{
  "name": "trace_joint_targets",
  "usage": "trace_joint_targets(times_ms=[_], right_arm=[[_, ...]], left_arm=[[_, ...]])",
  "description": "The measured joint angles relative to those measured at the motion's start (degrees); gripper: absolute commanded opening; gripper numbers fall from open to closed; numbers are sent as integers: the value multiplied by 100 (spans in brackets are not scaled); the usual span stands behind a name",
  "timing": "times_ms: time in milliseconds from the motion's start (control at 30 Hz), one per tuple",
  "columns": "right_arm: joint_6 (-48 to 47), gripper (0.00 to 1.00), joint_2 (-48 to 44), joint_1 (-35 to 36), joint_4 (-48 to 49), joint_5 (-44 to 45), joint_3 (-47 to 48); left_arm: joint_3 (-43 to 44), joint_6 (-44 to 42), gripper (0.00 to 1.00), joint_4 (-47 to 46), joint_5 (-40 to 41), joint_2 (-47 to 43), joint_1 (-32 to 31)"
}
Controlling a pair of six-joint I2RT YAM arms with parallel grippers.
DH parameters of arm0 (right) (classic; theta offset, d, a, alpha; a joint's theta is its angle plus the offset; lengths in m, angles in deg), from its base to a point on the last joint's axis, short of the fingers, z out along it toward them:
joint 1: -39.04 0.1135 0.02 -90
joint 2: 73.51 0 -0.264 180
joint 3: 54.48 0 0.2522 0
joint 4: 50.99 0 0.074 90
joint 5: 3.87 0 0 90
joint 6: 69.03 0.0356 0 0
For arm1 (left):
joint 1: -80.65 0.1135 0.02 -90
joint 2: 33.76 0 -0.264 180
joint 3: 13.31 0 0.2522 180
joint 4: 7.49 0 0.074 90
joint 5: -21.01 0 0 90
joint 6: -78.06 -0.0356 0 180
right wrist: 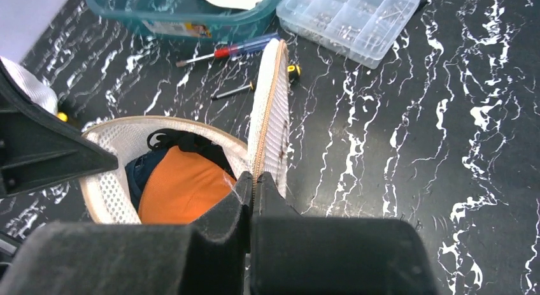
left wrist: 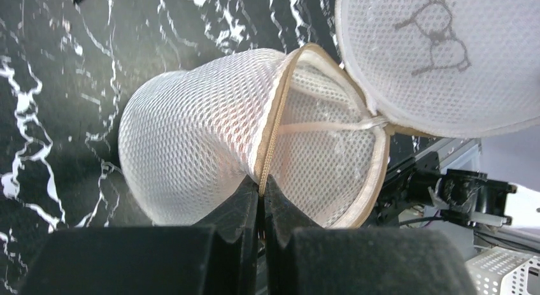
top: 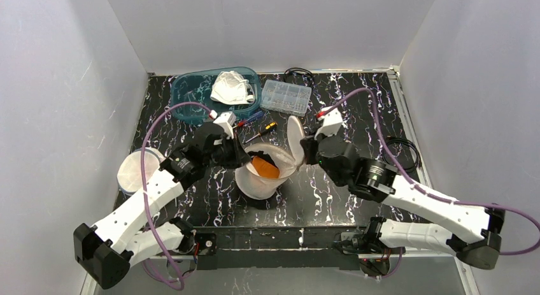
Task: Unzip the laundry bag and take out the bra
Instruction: Open the laundry bag at the center of the board.
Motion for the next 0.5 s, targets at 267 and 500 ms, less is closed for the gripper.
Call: trace_joint_targets(times_ms=[267,500], right_arm=[[470,1,-1049,-417,17,15,-929],[1491,16,-2166,-459,-258,302,-2297]], left_arm=[[92,-74,0,-249,74,522,0],[-640,68,0,-350,98,614,0]])
